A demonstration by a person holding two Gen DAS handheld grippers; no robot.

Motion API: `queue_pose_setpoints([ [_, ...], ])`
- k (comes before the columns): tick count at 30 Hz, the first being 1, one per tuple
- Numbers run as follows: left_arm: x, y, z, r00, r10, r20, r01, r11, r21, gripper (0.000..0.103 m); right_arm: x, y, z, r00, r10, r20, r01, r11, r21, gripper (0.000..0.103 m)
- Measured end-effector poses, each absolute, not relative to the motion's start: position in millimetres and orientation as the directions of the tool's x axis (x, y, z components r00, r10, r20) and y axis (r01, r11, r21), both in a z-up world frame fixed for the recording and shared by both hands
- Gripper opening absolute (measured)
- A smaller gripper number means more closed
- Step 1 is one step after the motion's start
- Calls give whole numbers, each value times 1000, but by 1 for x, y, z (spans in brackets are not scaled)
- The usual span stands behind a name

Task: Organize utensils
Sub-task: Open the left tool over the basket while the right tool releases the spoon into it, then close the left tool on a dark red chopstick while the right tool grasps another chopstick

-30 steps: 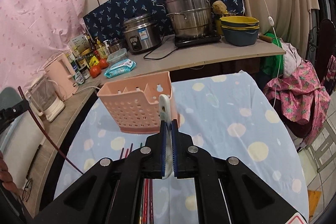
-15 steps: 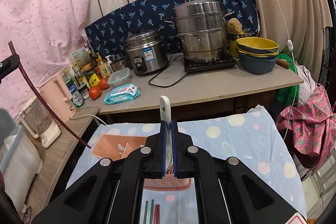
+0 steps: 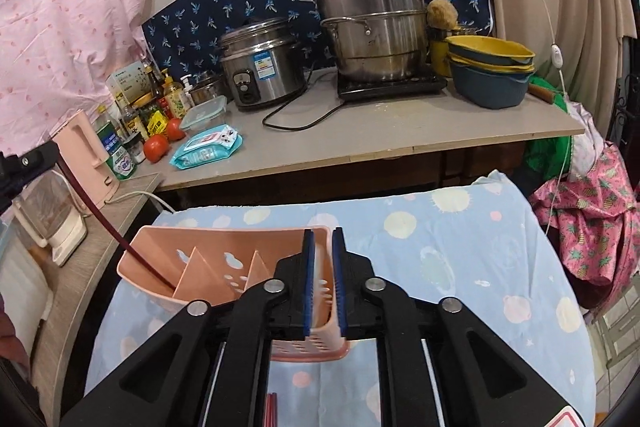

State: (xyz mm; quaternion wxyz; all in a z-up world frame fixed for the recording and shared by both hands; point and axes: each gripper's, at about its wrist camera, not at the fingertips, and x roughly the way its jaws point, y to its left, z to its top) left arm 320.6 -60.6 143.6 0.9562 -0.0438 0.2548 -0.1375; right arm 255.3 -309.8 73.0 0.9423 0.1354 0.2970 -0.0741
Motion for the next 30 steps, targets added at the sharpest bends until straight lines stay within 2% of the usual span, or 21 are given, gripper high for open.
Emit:
queue_pose_setpoints([
  [2,313,-53,143,844,-262,-468,214,965,-155,51,245,-311,78,821,-58,-568,220,950,222,29],
  [3,306,-48,143,852,-250,-459,202,967,-152,55,238,-311,81,826,-58,-561,219,950,224,30],
  [7,281,-33,137,852,-225,-472,184,974,-131,55,205,-306,89,836,-60,-546,214,951,223,37],
  [11,250,-17,113,828,-200,-524,168,980,-108,56,162,-295,81,827,-64,-558,206,959,196,40],
  [20,180,3,24,706,-152,-692,155,986,-58,56,80,-265,26,748,-39,-662,198,966,167,41],
  [30,119,1,-33,636,-160,-755,173,983,-63,56,27,-210,-35,663,-4,-749,149,981,126,41],
])
